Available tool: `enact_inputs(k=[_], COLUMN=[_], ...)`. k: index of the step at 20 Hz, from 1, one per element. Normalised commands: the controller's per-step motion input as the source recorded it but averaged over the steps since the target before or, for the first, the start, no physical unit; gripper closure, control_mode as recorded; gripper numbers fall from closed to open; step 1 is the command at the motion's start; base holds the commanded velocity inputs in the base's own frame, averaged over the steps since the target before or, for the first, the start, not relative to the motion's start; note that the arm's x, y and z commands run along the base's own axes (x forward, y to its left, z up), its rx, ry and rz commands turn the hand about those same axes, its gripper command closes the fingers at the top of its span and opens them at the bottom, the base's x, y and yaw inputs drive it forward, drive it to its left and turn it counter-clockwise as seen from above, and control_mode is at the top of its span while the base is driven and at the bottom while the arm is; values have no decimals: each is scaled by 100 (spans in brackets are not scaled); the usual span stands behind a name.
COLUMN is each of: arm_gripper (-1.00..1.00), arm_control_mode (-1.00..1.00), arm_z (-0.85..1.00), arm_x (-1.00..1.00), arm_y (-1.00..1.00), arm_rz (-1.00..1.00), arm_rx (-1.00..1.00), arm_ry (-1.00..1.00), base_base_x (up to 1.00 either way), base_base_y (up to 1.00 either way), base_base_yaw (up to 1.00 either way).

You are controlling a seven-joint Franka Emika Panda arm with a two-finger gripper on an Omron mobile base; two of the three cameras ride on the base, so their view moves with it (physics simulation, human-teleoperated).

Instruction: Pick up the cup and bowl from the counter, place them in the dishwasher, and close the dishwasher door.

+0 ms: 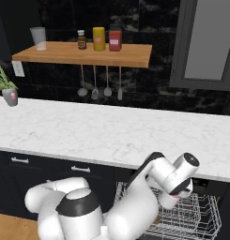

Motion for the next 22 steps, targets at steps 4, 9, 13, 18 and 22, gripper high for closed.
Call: enact_inputs(k=[4,9,13,18,22], arm_gripper=[100,100,100,100,100], arm_control_mode=[-100,-100,-100,-100,-100], arm_z=[-62,-69,-57,-53,-31], arm_x=[0,0,0,0,0], arm_y=[-31,-20,-1,0,0], arm_rz=[0,0,0,0,0], arm_rx=[0,0,0,0,0], arm_ry=[12,3,0,-4,-5], base_base_x=[0,0,0,0,0], base_base_y=[0,0,0,0,0], base_base_yaw=[0,0,0,0,0])
